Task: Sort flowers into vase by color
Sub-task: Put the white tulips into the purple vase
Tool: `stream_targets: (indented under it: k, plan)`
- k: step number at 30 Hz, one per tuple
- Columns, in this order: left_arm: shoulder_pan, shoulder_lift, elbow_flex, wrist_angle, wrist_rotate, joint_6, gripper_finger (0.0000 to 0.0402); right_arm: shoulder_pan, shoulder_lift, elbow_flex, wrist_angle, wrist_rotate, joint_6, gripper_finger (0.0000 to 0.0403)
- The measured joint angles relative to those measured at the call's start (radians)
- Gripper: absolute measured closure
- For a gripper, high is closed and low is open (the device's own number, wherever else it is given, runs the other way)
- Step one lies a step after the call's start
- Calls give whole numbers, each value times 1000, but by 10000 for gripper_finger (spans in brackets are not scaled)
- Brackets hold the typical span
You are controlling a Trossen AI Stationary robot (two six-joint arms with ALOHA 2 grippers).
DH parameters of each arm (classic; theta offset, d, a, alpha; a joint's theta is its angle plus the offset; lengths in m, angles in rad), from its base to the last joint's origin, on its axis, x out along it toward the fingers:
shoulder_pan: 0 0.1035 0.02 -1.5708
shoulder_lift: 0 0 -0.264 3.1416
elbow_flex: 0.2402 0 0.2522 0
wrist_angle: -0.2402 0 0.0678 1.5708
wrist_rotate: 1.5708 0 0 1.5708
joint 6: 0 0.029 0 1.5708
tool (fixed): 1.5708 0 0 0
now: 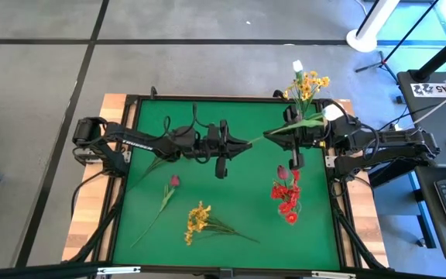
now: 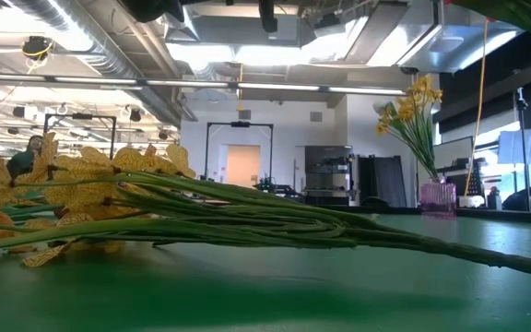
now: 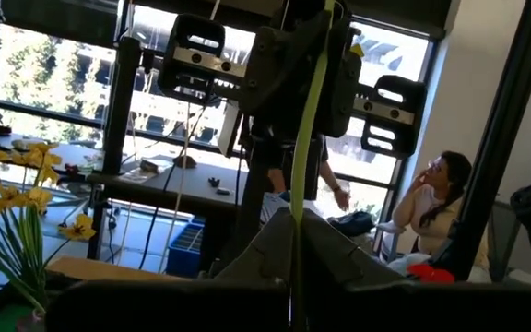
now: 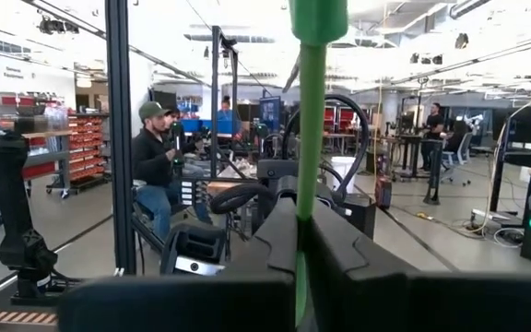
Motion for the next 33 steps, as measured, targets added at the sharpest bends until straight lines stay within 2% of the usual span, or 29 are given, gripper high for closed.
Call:
stream_targets:
  k: [4, 10, 13, 18, 23, 26, 33]
  plan:
    - [-19, -2, 0, -34, -5, 59, 357, 1, -28, 10, -79, 1, -3, 397]
    - [-57, -15, 0, -131, -11, 82, 300, 1, -116, 84, -331, 73, -28, 399]
    - [-70, -42, 0, -215, -58, 78, 278, 1, -150, 136, -471, 134, -30, 400]
    - [-81, -99, 0, -427, -191, 59, 246, 1, -178, 241, -794, 337, -15, 401]
    - [-91, -135, 0, -613, -361, 48, 237, 1, -178, 314, -1042, 588, 84, 401]
    - [-110, -137, 0, -611, -415, 52, 237, 1, -178, 323, -1135, 726, 154, 402]
    - [-150, -150, 0, -588, -601, 160, 237, 0, -177, 303, -1278, 939, 309, 402]
